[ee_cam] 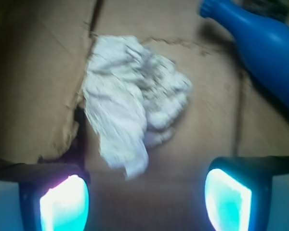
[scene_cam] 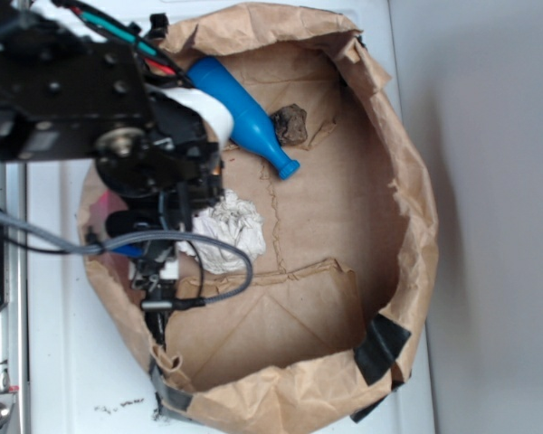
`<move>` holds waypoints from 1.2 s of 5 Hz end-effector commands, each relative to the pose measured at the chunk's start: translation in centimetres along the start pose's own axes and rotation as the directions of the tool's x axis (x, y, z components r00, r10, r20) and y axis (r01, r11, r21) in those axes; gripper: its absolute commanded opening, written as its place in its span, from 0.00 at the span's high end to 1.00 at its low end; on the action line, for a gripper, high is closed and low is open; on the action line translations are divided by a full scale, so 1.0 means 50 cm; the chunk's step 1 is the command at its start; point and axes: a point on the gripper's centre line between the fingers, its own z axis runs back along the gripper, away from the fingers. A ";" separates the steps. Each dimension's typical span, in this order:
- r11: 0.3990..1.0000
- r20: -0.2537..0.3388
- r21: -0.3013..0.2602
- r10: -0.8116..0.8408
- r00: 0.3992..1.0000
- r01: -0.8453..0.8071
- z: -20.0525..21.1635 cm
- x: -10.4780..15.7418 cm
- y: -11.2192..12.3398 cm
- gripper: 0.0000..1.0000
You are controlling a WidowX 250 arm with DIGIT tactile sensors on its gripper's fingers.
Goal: Grab the white paper.
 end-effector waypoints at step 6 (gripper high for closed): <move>0.992 -0.027 0.121 -0.019 0.999 0.022 0.015 -0.115 -0.014 0.00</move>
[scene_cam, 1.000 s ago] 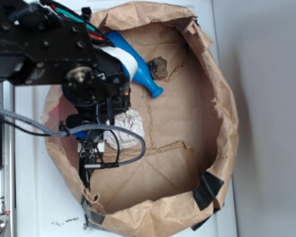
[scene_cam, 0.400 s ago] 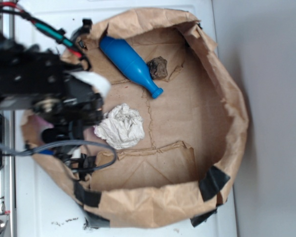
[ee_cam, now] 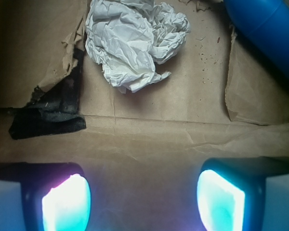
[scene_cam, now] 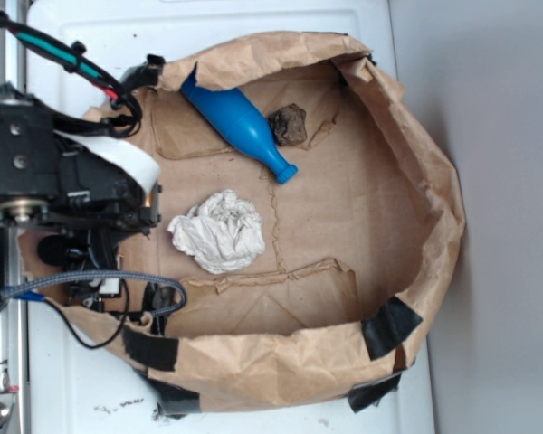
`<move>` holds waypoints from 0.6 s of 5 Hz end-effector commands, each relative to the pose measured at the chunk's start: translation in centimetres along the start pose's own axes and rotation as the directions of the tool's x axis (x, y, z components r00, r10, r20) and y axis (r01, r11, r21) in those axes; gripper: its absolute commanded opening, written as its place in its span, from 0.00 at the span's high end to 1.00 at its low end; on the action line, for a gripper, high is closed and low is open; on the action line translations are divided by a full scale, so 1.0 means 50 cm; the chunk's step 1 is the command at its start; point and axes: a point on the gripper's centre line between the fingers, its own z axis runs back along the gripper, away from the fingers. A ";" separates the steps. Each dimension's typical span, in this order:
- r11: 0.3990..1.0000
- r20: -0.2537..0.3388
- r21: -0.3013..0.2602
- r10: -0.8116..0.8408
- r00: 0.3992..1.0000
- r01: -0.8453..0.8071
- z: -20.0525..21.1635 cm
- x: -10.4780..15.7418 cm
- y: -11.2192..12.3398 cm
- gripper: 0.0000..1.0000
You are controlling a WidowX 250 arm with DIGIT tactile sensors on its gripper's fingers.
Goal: Grab the white paper.
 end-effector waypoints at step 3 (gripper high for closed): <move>0.999 -0.027 0.048 0.022 0.999 -0.021 -0.036 0.148 0.030 0.00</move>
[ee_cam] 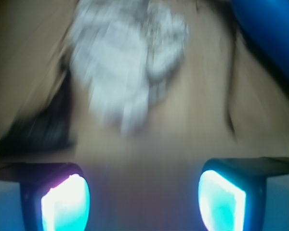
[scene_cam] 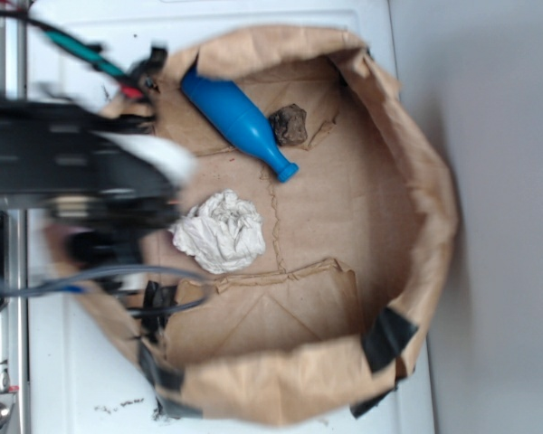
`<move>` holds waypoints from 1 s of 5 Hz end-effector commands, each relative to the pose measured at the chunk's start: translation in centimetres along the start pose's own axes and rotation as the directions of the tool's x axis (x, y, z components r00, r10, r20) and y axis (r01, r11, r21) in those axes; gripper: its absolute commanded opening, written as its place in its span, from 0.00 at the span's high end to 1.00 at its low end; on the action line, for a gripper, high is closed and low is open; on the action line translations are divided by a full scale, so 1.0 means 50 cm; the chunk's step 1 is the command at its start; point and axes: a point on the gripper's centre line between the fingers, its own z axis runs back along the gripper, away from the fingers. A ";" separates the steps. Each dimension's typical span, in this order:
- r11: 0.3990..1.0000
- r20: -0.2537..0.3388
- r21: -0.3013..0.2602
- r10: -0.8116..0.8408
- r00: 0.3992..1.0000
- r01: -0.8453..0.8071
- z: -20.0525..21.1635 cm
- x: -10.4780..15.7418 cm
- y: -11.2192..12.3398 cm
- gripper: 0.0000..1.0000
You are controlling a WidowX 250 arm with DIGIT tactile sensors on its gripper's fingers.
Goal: Grab the white paper.
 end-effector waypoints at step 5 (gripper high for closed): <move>1.000 0.159 0.022 -0.025 0.987 0.022 0.074 0.089 0.028 1.00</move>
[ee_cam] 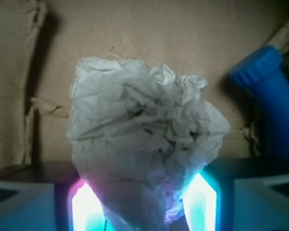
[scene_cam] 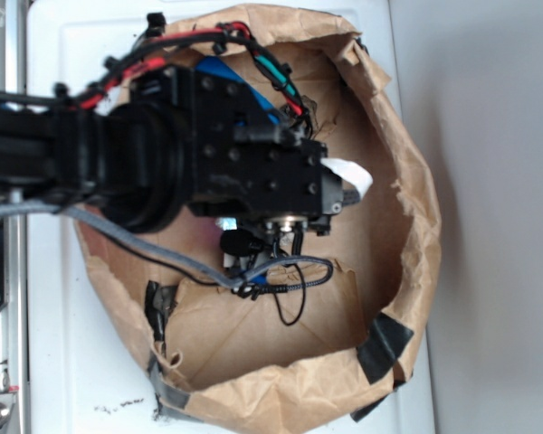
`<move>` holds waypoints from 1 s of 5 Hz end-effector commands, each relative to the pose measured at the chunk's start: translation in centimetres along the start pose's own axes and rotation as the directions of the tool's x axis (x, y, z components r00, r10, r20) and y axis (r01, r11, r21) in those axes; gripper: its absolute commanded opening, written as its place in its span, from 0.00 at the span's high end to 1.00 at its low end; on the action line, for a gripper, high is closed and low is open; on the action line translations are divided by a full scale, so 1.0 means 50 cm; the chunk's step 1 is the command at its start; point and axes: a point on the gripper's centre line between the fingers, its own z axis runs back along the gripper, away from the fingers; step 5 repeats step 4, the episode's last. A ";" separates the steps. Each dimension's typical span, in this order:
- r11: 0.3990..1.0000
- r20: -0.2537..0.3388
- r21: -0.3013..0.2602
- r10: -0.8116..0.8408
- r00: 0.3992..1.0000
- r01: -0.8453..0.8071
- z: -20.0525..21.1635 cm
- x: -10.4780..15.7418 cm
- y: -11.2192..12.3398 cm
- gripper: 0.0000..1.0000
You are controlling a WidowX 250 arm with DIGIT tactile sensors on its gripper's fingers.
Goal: Grab the white paper.
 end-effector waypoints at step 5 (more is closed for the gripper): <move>0.995 0.158 -0.035 0.096 0.983 -0.092 0.201 -0.048 0.041 1.00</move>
